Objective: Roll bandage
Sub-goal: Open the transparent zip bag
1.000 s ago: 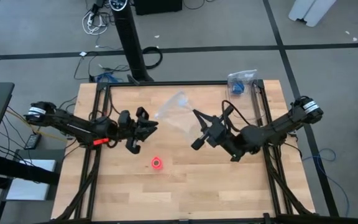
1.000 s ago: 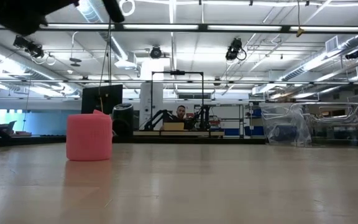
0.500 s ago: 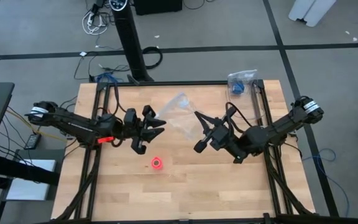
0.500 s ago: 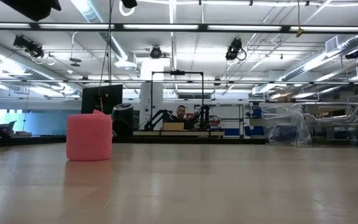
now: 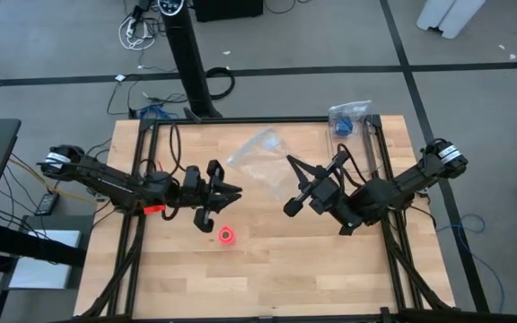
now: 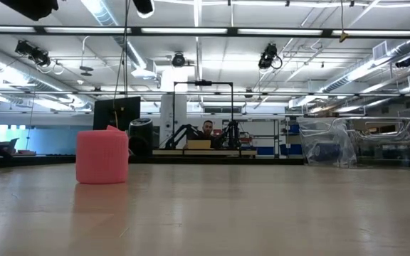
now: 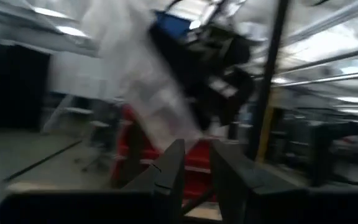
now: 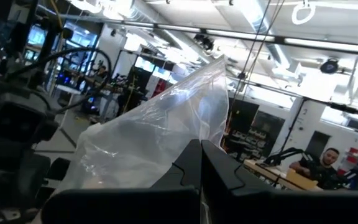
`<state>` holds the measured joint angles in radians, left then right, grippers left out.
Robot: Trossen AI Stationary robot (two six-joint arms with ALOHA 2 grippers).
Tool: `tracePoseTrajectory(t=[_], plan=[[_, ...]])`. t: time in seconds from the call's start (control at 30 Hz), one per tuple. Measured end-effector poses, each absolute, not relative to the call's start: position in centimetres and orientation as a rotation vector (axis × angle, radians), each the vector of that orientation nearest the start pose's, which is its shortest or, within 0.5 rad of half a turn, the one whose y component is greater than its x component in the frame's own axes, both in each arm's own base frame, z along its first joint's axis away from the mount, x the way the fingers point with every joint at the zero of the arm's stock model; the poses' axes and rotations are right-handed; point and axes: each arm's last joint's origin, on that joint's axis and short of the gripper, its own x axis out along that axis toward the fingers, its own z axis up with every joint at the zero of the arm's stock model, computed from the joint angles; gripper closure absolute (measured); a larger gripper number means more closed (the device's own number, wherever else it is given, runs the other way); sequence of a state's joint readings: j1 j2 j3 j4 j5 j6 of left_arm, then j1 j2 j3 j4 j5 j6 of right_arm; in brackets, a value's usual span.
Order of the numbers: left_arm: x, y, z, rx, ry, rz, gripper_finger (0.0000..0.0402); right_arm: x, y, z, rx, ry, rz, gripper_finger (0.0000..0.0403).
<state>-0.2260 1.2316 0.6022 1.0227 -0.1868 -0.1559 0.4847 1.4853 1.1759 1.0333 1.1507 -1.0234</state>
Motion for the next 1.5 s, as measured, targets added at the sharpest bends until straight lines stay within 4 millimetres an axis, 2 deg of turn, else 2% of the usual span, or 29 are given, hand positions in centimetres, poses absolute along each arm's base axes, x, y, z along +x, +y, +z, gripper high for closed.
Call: tracePoseTrajectory(t=[0.13, 0.27, 0.4, 0.63, 1.5], plan=[[24.8, -4.9, 29.4, -0.203, -0.397, 0.07, 0.0298, 28.1, 12.4, 40.5, -0.441, -0.146, -0.797, 0.0403], [24.3, -4.8, 30.4, -0.217, -0.508, 0.047, 0.0278, 27.9, 12.8, 40.5, -0.457, -0.157, -0.772, 0.0403], [24.2, -4.9, 30.8, -0.219, -0.547, 0.018, 0.0267, 27.8, 12.8, 40.6, -0.459, -0.166, -0.77, 0.0403], [23.9, -5.0, 31.2, -0.224, -0.593, -0.045, 0.0264, 27.8, 12.8, 40.6, -0.459, -0.167, -0.77, 0.0403], [24.1, -4.6, 30.9, -0.259, -0.565, 0.034, 0.0264, 27.8, 13.6, 40.5, -0.464, -0.187, -0.719, 0.0403]])
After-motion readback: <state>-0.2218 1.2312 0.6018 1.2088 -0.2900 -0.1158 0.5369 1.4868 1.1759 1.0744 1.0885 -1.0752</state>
